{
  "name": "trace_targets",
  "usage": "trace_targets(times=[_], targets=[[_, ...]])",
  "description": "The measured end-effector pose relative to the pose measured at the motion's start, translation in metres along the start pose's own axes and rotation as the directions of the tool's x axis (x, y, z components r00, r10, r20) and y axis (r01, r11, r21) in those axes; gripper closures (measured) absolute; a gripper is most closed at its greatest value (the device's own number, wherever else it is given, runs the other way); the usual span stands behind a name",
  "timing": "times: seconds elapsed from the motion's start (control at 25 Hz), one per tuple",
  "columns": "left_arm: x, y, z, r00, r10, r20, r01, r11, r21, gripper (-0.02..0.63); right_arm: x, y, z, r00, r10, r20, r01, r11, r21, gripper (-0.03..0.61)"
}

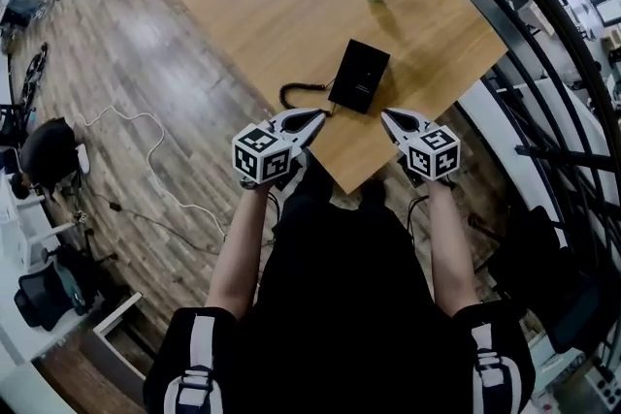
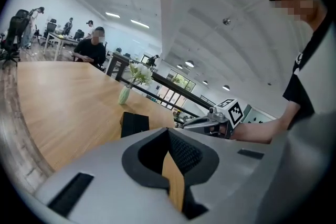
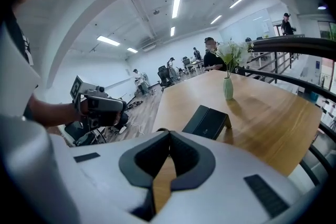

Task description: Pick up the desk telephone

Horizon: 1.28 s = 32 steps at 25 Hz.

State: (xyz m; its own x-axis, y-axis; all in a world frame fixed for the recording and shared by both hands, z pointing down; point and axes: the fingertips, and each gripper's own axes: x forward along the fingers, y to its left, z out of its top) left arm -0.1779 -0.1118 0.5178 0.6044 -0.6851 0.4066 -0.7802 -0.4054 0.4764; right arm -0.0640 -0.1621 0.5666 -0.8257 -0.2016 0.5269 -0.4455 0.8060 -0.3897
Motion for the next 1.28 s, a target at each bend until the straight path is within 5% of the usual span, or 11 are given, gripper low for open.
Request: trace_targets(times=[0.8,1.28], targets=[[0.029,0.044,0.011,0.954,-0.258,-0.153,0.267,0.963,0.04,0.592,0.032,0.005,0.004,0.974,-0.226,0.025,0.221,0.968,0.122,0.555],[0.062,0.061,-0.003,0.918,-0.301,-0.257,0.326,0.944,0.057,0.592,0.039,-0.01,-0.014,0.961,-0.277,-0.011,0.275,0.947,0.166,0.555]])
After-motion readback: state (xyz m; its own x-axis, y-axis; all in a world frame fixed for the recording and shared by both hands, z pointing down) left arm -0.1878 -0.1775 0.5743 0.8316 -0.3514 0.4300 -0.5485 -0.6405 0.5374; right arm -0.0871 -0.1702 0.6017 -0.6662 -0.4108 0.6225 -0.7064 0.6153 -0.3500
